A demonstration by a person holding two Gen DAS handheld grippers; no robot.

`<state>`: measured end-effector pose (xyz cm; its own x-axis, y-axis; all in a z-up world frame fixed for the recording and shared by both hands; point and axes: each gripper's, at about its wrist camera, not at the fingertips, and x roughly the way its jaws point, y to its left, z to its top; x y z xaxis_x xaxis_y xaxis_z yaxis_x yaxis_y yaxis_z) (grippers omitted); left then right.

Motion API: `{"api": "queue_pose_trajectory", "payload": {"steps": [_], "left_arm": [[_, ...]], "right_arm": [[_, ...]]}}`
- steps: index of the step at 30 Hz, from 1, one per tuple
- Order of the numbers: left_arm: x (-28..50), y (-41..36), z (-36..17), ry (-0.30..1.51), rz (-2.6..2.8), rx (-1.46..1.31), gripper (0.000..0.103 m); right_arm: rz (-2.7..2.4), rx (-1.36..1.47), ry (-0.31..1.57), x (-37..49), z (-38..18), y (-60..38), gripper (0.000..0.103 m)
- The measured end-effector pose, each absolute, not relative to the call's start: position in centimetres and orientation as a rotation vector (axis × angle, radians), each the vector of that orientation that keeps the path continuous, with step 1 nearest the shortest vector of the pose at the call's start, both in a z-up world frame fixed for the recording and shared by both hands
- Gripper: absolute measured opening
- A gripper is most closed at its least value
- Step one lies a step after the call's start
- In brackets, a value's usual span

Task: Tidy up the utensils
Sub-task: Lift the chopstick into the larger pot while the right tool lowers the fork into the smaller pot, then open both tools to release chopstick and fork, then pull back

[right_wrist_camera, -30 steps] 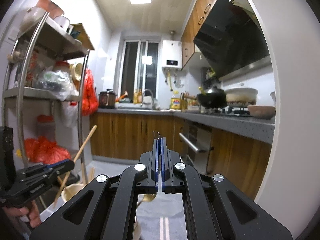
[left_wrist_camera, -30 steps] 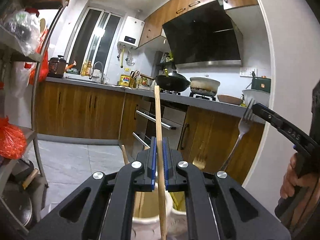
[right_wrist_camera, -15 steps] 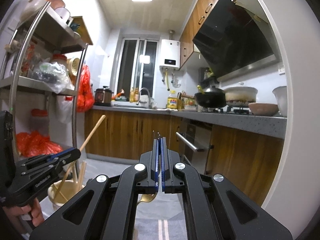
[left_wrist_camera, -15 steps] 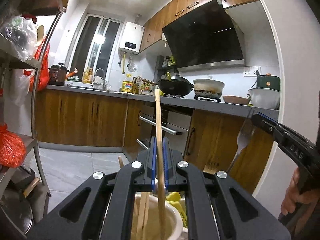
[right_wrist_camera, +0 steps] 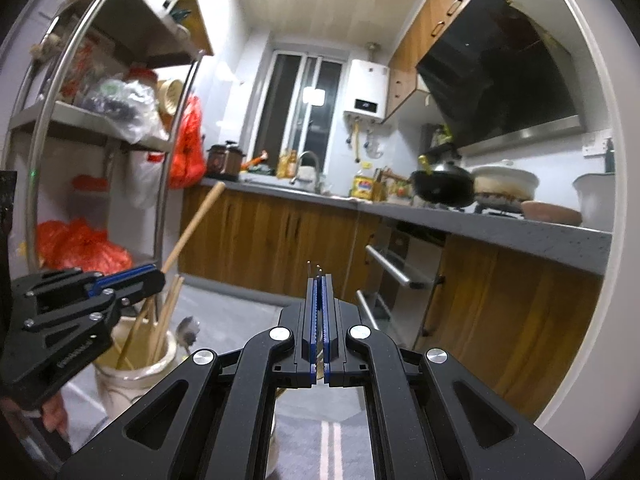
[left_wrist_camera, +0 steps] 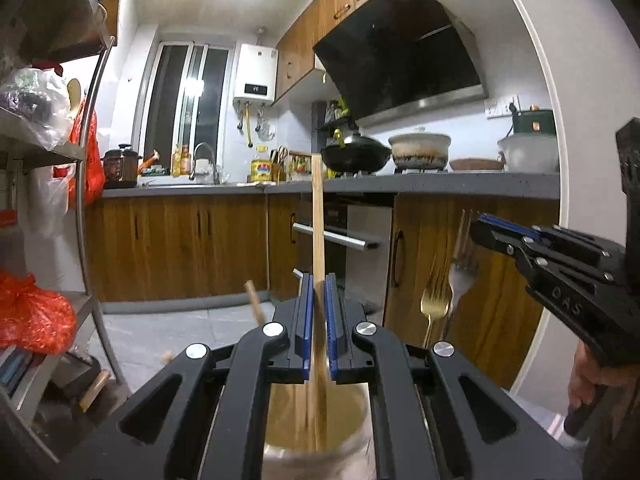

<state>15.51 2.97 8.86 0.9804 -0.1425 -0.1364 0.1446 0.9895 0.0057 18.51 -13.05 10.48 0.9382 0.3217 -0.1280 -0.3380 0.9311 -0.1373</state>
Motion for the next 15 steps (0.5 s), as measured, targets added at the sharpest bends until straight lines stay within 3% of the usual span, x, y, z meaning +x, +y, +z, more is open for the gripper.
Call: {"api": "queue_pose_trajectory", "payload": {"steps": [15], "left_arm": [[14.8,2.7,6.7,0.366,-0.154,0.055,0.006]], "right_arm": [[0.371,-0.209,0.255,20.3,7.7,-11.6,0.003]]}}
